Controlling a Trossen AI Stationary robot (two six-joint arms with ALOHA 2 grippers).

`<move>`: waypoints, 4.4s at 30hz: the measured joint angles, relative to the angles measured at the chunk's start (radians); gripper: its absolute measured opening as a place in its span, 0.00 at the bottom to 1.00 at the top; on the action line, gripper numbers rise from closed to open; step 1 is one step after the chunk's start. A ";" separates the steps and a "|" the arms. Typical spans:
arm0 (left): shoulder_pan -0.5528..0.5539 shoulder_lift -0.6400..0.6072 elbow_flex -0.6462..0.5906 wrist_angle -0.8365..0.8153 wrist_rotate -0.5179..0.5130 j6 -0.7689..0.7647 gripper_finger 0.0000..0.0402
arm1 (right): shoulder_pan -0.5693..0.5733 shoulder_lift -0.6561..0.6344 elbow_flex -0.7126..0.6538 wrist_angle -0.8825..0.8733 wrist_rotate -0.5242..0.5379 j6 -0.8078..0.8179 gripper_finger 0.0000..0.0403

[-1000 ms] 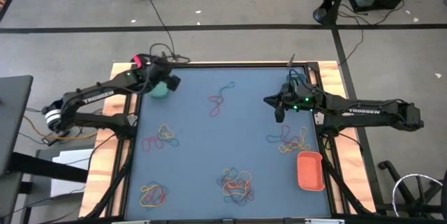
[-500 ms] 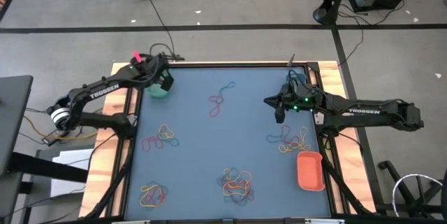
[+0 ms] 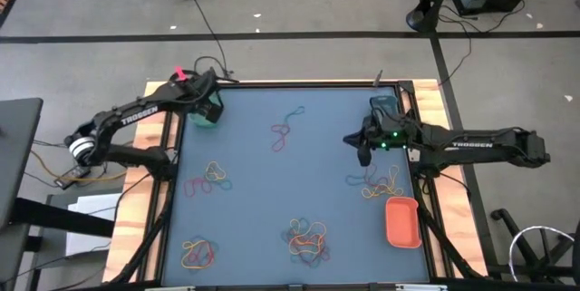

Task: Sort rubber bands into baskets
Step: Put the yellow rubber band into the green bin

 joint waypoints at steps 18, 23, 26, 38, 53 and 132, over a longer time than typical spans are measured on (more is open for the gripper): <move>-0.633 -0.180 -0.195 0.008 0.186 -0.215 0.43 | 0.262 0.230 -0.153 0.443 0.140 0.249 0.10; -0.792 -0.179 -0.249 0.129 0.186 -0.329 0.43 | 0.255 0.307 -0.153 0.412 0.042 0.295 0.10; -0.856 -0.179 -0.259 0.221 0.186 -0.346 0.43 | 0.252 0.313 -0.153 0.350 -0.045 0.336 0.10; -0.891 -0.179 -0.280 0.686 0.182 -0.064 0.43 | 0.342 0.312 0.072 -0.245 0.034 0.336 0.10; -0.857 -0.179 -0.348 1.434 0.151 -0.245 0.43 | 0.266 0.297 0.523 -1.326 0.086 0.591 0.13; -0.800 -0.179 -0.347 1.292 0.134 -0.421 0.43 | 0.081 0.683 0.472 -1.238 0.042 0.107 0.01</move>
